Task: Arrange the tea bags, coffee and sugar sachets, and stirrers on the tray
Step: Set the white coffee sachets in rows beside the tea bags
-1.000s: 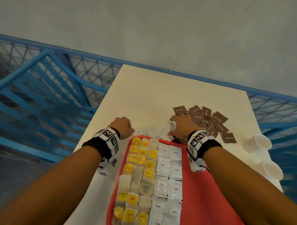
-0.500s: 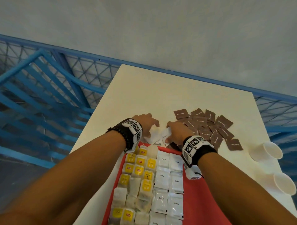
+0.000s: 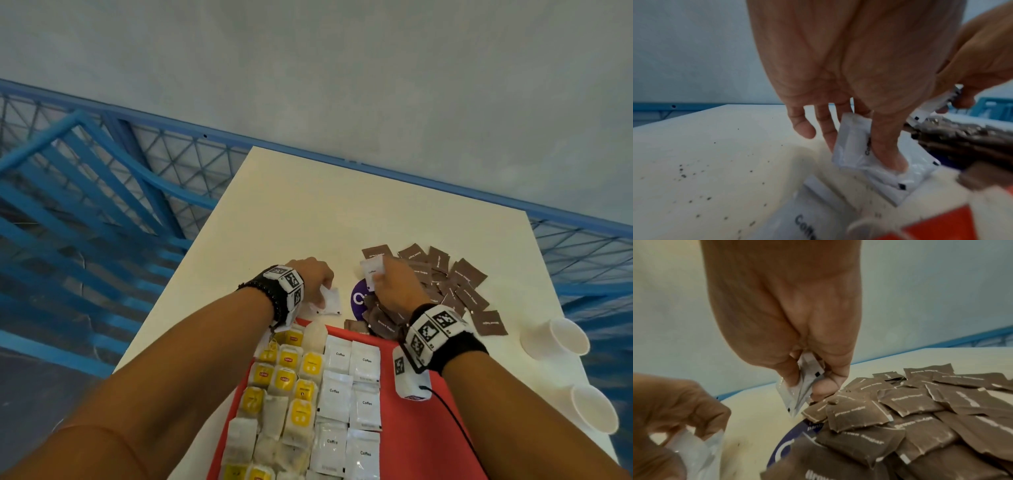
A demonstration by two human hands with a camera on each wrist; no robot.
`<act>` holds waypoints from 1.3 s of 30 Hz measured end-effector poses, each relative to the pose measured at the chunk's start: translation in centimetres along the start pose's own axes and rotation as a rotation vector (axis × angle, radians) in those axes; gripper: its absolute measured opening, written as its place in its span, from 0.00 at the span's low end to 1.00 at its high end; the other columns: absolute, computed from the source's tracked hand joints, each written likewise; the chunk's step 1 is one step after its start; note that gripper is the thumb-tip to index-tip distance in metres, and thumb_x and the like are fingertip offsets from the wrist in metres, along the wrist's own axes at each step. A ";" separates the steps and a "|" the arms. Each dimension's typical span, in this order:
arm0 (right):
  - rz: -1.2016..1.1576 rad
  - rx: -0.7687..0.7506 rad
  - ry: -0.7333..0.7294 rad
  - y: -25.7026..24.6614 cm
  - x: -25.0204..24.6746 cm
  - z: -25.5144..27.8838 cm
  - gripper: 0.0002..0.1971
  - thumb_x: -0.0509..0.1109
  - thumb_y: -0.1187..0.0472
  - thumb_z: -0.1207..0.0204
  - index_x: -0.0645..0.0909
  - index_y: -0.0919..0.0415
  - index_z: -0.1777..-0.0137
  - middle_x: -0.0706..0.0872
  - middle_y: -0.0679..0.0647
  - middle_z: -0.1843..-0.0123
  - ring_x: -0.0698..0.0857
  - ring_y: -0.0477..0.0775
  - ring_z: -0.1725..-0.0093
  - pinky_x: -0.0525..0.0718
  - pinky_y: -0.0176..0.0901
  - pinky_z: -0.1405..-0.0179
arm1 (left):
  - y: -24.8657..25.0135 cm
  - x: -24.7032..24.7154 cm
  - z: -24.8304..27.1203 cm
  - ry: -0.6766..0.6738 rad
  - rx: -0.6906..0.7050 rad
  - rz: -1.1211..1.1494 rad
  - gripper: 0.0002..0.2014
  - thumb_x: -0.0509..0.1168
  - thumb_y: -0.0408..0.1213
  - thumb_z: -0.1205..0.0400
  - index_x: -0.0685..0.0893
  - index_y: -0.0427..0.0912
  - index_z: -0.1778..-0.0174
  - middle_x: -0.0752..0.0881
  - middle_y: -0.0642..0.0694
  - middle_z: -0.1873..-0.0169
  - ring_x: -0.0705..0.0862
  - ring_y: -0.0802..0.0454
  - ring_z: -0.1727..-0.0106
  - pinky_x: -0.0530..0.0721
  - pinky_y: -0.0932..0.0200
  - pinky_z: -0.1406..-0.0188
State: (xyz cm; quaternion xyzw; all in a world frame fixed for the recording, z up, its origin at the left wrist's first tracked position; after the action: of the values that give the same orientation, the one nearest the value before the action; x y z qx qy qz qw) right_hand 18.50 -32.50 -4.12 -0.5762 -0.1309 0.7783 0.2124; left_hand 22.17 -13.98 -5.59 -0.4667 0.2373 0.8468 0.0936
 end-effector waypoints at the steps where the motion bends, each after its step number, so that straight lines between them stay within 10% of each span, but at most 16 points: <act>1: -0.066 0.005 0.035 -0.2 -0.7 0.4 0.12 0.57 0.67 0.23 0.80 0.66 0.46 0.85 0.63 0.46 0.82 0.62 0.53 0.82 0.46 0.63 | -0.3 -0.4 0.2 0.035 -0.004 0.074 0.16 0.79 0.43 0.26 0.83 0.45 0.47 0.83 0.45 0.42 0.82 0.45 0.41 0.77 0.57 0.48; 10: -0.529 -0.136 -0.212 -7.4 -2.0 3.1 0.16 0.75 0.67 0.24 0.78 0.57 0.38 0.90 0.55 0.49 0.88 0.50 0.62 0.86 0.37 0.63 | -3.5 -3.2 5.2 0.020 -0.275 1.371 0.10 0.61 0.24 0.17 0.80 0.30 0.41 0.84 0.30 0.45 0.87 0.38 0.50 0.91 0.42 0.49; 16: -0.517 -0.179 -0.149 -11.2 1.5 2.3 0.12 0.80 0.66 0.29 0.81 0.59 0.51 0.89 0.57 0.59 0.88 0.55 0.69 0.90 0.53 0.62 | -5.0 -2.1 7.9 -0.251 -0.164 1.849 0.22 0.52 0.48 0.11 0.82 0.35 0.37 0.88 0.31 0.50 0.87 0.33 0.51 0.87 0.38 0.52; 18: -0.466 -0.206 -0.110 -12.0 2.8 2.3 0.11 0.82 0.62 0.31 0.82 0.56 0.55 0.84 0.48 0.65 0.85 0.53 0.67 0.87 0.53 0.59 | -5.3 -1.8 8.6 -0.304 -0.096 1.799 0.22 0.56 0.57 0.13 0.84 0.42 0.42 0.87 0.36 0.53 0.87 0.37 0.52 0.89 0.42 0.56; 22: -0.313 -0.201 0.010 -13.0 4.4 1.6 0.15 0.83 0.52 0.33 0.83 0.57 0.53 0.84 0.48 0.60 0.81 0.47 0.62 0.77 0.39 0.63 | -6.7 -1.1 9.8 -0.028 -0.246 1.676 0.05 0.57 0.34 0.10 0.77 0.41 0.50 0.79 0.39 0.62 0.84 0.46 0.68 0.83 0.60 0.74; 25: -0.047 -0.061 -0.074 -12.3 6.1 0.7 0.21 0.80 0.44 0.30 0.80 0.56 0.47 0.86 0.56 0.43 0.85 0.56 0.47 0.84 0.48 0.48 | -8.8 0.1 11.4 0.201 -0.457 1.556 0.08 0.57 0.26 0.13 0.80 0.39 0.45 0.80 0.34 0.60 0.81 0.44 0.70 0.76 0.65 0.81; 32: 0.310 0.056 -0.143 -12.6 8.6 -0.1 0.40 0.82 0.38 0.35 0.73 0.60 0.31 0.78 0.58 0.33 0.81 0.63 0.34 0.81 0.54 0.39 | -10.2 1.7 14.7 0.167 -0.491 1.426 0.07 0.61 0.30 0.13 0.81 0.35 0.42 0.83 0.36 0.62 0.82 0.46 0.71 0.74 0.62 0.78; 39: 0.054 0.100 -0.170 -8.5 6.1 -1.9 0.16 0.81 0.52 0.30 0.85 0.67 0.57 0.91 0.59 0.54 0.90 0.59 0.50 0.80 0.36 0.68 | -9.0 2.6 15.8 0.100 -0.413 1.543 0.12 0.60 0.28 0.13 0.83 0.39 0.37 0.83 0.33 0.56 0.84 0.44 0.69 0.76 0.59 0.76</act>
State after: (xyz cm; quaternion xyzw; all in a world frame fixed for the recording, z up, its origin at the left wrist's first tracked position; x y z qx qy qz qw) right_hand 20.37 -22.19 -6.01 -0.5002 -0.0937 0.8353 0.2081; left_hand 12.36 1.41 -3.38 -0.2162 0.3354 0.6775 -0.6178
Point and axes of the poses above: each hand's wrist, its own z-axis away from the middle knuckle, its own x-axis out of the palm, y = z × x, the point moved 1 cm from there along -z, towards the middle knuckle
